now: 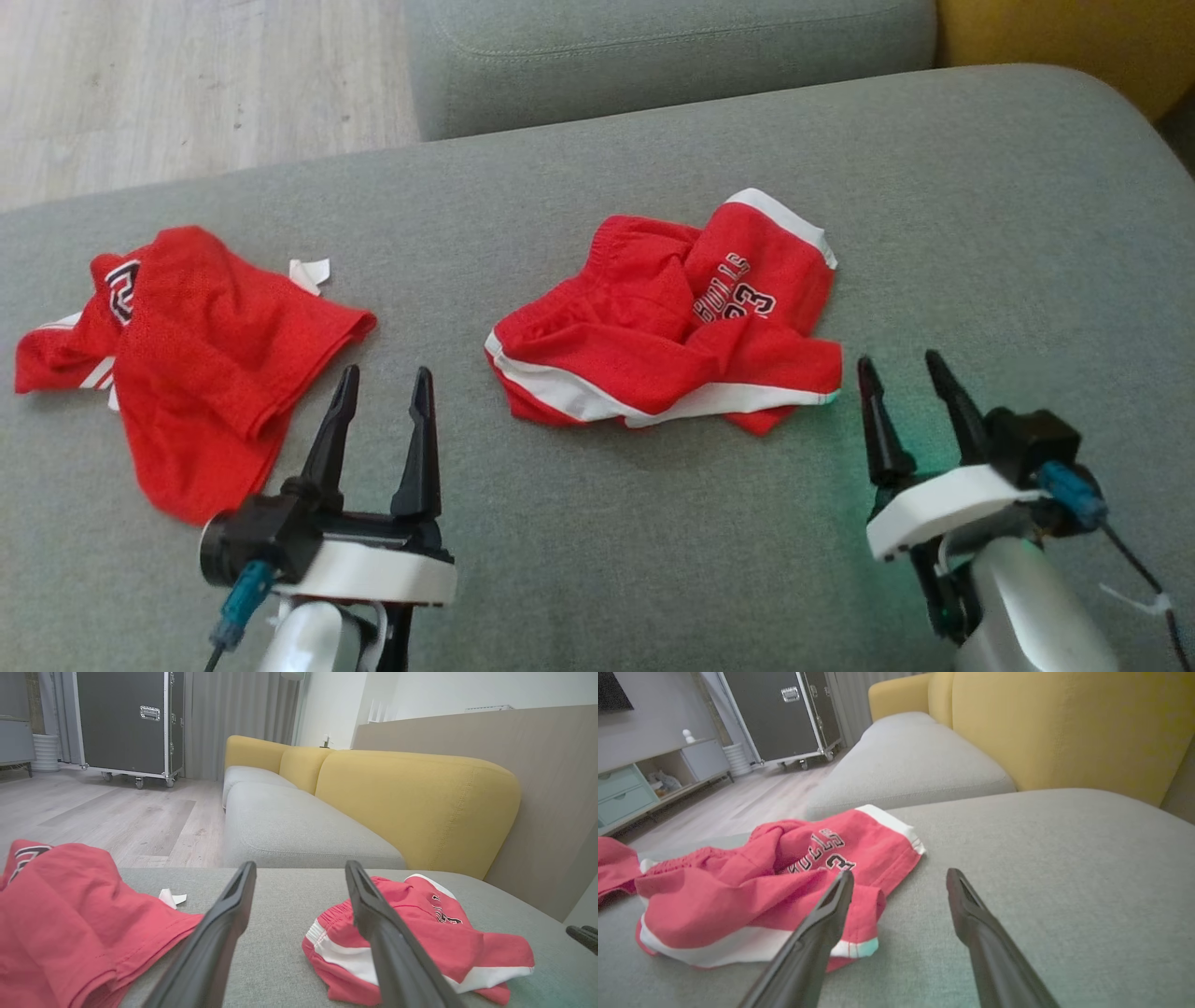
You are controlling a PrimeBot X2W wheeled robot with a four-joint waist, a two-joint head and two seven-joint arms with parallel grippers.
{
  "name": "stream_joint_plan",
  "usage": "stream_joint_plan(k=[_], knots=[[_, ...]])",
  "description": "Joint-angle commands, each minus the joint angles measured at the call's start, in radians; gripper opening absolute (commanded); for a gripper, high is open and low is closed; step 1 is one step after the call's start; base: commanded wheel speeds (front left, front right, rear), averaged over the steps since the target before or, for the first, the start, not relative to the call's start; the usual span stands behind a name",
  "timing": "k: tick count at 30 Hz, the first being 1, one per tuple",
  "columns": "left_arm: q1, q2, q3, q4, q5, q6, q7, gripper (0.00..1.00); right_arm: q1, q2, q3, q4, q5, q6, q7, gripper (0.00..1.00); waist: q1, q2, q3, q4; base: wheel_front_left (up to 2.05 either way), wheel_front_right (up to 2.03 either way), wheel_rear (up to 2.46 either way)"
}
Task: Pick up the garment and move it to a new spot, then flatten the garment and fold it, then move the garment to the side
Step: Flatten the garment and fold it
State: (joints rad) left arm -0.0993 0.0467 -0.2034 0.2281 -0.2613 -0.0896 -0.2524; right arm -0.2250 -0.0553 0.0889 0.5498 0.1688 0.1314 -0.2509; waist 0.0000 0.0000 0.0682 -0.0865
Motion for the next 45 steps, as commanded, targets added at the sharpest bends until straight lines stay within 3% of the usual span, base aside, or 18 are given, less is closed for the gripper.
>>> stream_joint_plan(k=[1,18,19,20,24,33,38,40,45], knots=[[-0.039,0.004,0.023,-0.027,0.007,-0.005,-0.009,1.0,-0.026,0.005,0.032,-0.008,0.003,-0.001,-0.011,1.0,0.0,0.0,0.003,0.008,0.0,0.0,0.0],[-0.068,0.004,-0.002,-0.021,-0.002,0.006,-0.009,1.0,-0.164,0.005,0.143,0.272,0.063,-0.001,-0.011,0.99,0.0,0.0,0.052,0.083,0.0,0.0,0.0],[-0.067,0.004,-0.002,-0.02,-0.001,0.007,-0.009,1.0,-0.174,0.005,0.148,0.286,0.067,-0.001,-0.011,0.08,0.0,0.0,0.053,0.085,0.0,0.0,0.0],[-0.066,0.004,-0.001,-0.02,-0.001,0.008,-0.009,1.0,-0.184,0.005,0.149,0.294,0.072,-0.001,-0.011,0.0,0.0,0.0,0.053,0.086,0.0,0.0,0.0],[-0.063,0.004,0.014,-0.014,0.004,0.007,-0.009,1.0,-0.199,0.005,0.101,0.296,0.06,-0.001,-0.011,0.0,0.0,0.0,0.048,0.076,0.0,0.0,0.0],[-0.053,0.004,0.03,-0.018,0.005,0.008,-0.009,1.0,-0.168,-0.001,-0.193,0.267,-0.128,-0.001,-0.011,0.0,0.0,0.0,0.016,0.024,0.0,0.0,0.0],[-0.055,0.004,0.026,-0.023,0.001,0.012,-0.009,1.0,-0.165,0.001,-0.27,0.27,-0.198,-0.001,0.011,0.0,0.0,0.0,0.01,0.011,0.0,0.0,0.0],[-0.055,0.004,0.024,-0.024,-0.002,0.014,-0.009,1.0,-0.165,0.002,-0.294,0.267,-0.227,-0.001,0.015,1.0,0.0,0.0,0.01,0.008,0.0,0.0,0.0],[-0.056,0.004,0.016,-0.024,-0.004,0.012,-0.009,1.0,-0.166,0.004,-0.31,0.218,-0.262,-0.001,0.0,1.0,0.0,0.0,0.011,0.001,0.0,0.0,0.0]])
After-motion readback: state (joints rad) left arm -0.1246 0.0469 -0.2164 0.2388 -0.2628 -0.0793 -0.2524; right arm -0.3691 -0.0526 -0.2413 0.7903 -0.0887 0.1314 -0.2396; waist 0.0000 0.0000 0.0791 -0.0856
